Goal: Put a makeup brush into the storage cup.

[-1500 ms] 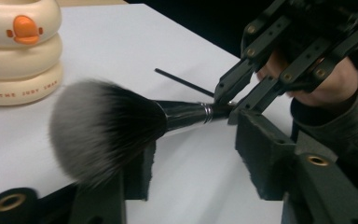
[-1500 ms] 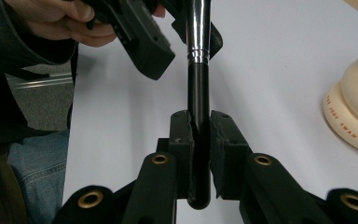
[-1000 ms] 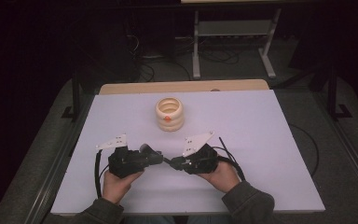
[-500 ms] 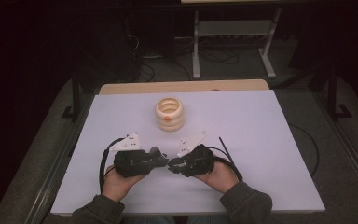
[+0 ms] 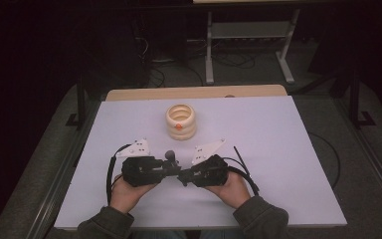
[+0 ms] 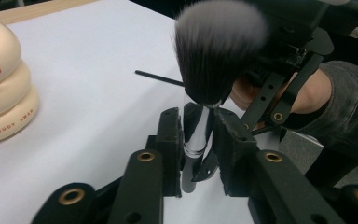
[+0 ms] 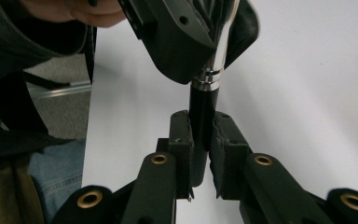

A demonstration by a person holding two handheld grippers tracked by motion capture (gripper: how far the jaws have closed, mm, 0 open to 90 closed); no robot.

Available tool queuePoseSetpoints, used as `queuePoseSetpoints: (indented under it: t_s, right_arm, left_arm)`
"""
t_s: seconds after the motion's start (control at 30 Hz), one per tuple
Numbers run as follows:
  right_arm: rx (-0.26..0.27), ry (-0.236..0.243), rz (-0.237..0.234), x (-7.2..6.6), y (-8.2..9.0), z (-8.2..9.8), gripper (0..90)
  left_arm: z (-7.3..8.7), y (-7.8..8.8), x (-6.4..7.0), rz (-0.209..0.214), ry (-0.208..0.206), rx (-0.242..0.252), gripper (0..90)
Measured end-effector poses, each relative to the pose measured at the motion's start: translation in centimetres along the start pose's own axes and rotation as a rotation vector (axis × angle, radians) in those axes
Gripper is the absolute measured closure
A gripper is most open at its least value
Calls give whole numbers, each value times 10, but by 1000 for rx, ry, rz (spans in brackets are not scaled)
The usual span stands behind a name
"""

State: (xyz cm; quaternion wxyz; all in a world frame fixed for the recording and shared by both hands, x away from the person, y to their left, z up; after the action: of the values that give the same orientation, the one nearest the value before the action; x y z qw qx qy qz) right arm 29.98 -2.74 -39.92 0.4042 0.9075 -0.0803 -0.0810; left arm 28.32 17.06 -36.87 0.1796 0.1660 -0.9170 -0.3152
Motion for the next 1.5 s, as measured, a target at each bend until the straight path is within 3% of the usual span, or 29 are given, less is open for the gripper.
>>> queuePoseSetpoints:
  t_s: [0.3,0.33,0.43,0.47,0.53,0.77,0.93,1.17,1.5]
  right_arm:
    - [-6,-7,3,-1,-1,1,775]
    - [-3,-17,-6,0,0,2,692]
    - [-14,-22,0,2,2,3,673]
    - [-26,-22,11,4,4,5,620]
    - [-25,-31,16,5,8,8,596]
    - [-23,-104,19,11,20,22,459]
    - [3,-157,36,16,31,35,424]
    - [21,-189,80,20,47,49,374]
    - [31,-230,109,25,59,64,338]
  left_arm:
    - [-1,-1,-1,-3,-8,-12,778]
    - [-1,-1,0,-11,-7,-14,779]
    - [-1,-1,-1,-21,-15,-21,780]
    - [-3,-1,0,-32,-19,-25,780]
    - [-4,-1,0,-39,-21,-30,780]
    - [-6,-1,-5,-64,-28,-49,780]
    - [-11,1,-11,-84,-22,-62,781]
    - [-16,1,-15,-100,-23,-68,781]
    - [-27,4,-25,-123,-20,-85,781]
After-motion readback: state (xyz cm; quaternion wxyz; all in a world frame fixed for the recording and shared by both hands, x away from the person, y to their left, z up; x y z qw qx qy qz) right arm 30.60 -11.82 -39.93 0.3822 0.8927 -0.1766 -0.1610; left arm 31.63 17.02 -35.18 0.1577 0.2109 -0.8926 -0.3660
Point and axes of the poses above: each handheld gripper's, and its own axes: y roughly backward along the jaws, z roughly out of its underside, x roughly to its right, the point moved 2 cm from there along -y, roughly forward along the jaws, and after that the axes turned 13 degrees about -x, right-handed, at the moved point
